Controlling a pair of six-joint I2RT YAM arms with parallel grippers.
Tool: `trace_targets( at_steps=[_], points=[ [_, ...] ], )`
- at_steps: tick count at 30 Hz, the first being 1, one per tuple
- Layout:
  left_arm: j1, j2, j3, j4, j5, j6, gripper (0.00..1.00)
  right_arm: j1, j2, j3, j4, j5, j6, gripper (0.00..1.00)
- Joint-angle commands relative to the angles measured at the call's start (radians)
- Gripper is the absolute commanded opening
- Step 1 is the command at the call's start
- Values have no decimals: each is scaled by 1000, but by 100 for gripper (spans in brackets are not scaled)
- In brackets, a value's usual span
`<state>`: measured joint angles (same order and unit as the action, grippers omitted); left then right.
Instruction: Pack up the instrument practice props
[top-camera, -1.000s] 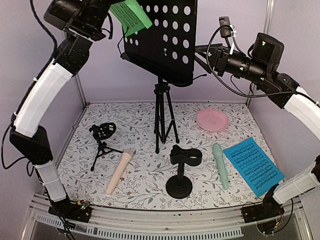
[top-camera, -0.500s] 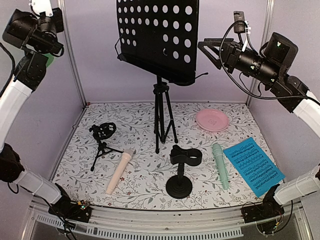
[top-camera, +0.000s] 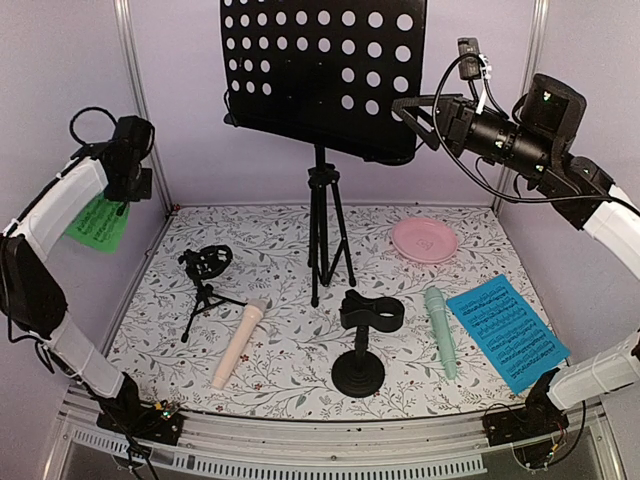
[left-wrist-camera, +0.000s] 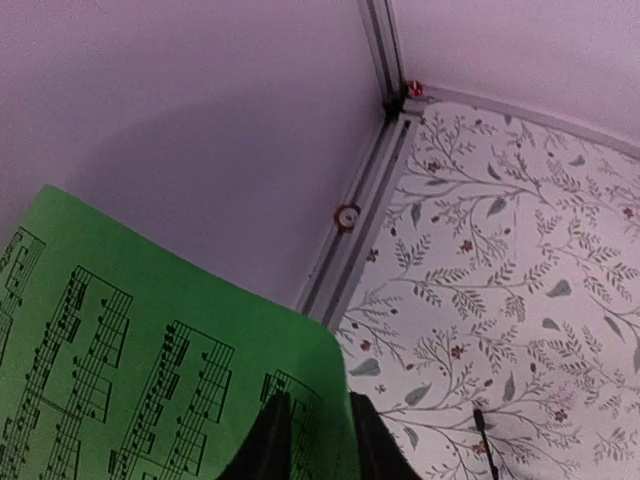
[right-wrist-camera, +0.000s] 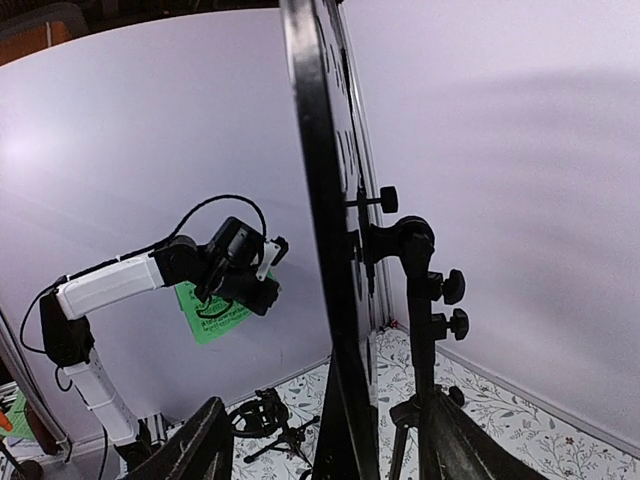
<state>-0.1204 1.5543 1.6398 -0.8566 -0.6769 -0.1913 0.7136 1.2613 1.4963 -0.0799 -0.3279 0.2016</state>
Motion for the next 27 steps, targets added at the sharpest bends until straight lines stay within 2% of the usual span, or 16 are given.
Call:
trace_targets(
  at_steps=[1, 3, 4, 9, 11, 16, 20, 24, 27],
  points=[
    [36, -27, -86, -43, 373, -216, 45, 7, -46, -4, -43, 34, 7, 67],
    [33, -42, -77, 13, 424, -202, 94, 7, -58, -6, -62, 50, -4, 70],
    [32, -42, -60, 28, 446, -190, 99, 6, -65, -10, -63, 57, -8, 72],
    [-28, -13, 77, 60, 496, -106, 99, 6, -83, 2, -64, 88, -28, 81],
    [-73, -20, 80, 103, 517, -69, 99, 7, -75, 35, -68, 90, -43, 84],
    [-227, -119, -88, 346, 584, 60, 96, 6, 5, 162, -121, 61, -83, 84],
    [-294, -215, -251, 531, 705, 77, 92, 6, 70, 244, -156, 62, -101, 84],
    [-366, -260, -373, 672, 758, 97, 90, 6, 102, 266, -107, 97, -98, 78],
    [-399, -229, -374, 694, 769, 89, 87, 6, 129, 294, -84, 103, -105, 57]
  ],
)
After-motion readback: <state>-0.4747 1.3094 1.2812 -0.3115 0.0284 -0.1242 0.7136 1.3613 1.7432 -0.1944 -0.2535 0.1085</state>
